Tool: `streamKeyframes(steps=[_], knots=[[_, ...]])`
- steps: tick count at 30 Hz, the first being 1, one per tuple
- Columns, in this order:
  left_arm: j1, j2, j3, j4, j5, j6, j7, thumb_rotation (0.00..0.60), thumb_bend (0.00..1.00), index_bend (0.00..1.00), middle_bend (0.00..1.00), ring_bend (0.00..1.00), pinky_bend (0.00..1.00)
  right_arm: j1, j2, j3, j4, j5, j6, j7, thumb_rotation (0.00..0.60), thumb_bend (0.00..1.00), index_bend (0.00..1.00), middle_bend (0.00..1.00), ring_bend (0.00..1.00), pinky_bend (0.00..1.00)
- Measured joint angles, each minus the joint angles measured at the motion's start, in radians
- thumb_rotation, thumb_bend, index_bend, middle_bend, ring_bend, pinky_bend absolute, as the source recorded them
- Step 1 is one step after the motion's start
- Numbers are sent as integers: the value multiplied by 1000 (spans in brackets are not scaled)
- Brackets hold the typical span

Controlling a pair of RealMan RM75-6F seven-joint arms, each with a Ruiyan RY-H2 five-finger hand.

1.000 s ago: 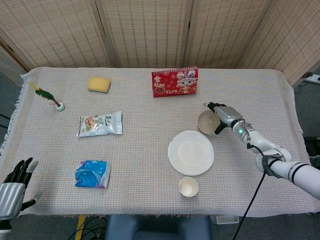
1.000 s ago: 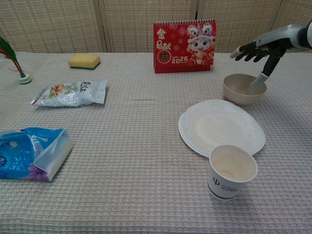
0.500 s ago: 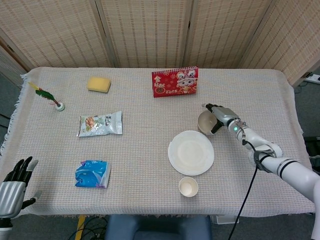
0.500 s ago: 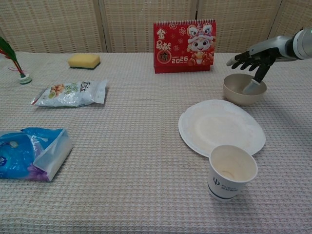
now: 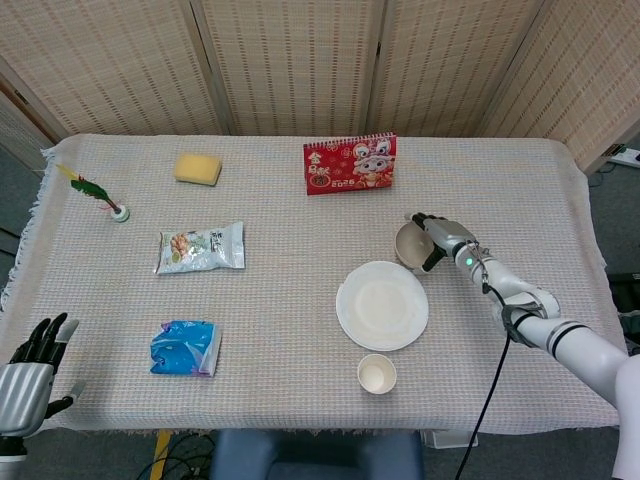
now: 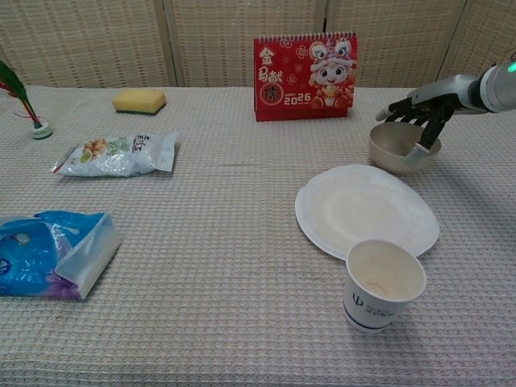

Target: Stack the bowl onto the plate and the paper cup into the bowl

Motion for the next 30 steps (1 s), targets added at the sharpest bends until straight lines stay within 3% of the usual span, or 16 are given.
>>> streamKeyframes(steps=[6,9,20,30], knots=[[0,1,2,-1,0,3,-2,600,277,0,69,8,285,-4,-17,-1,19,-19,25,-1,600,292,0,30,3,12],[2,2,4,-1,6,8,-3,600,276,0,69,8,285,-6,-26,-5,24,-27,46,-3,600,343,0,55,39,109],[3,3,7,-1,11,16,-4,600,276,0,69,8,285,-13,14,-9,-47,-41,101,12,600,354,0,65,52,137],[-2,-3,13,-6,31,17,13,600,276,0,69,8,285,-50,160,-19,-303,-64,175,13,600,329,0,64,52,137]])
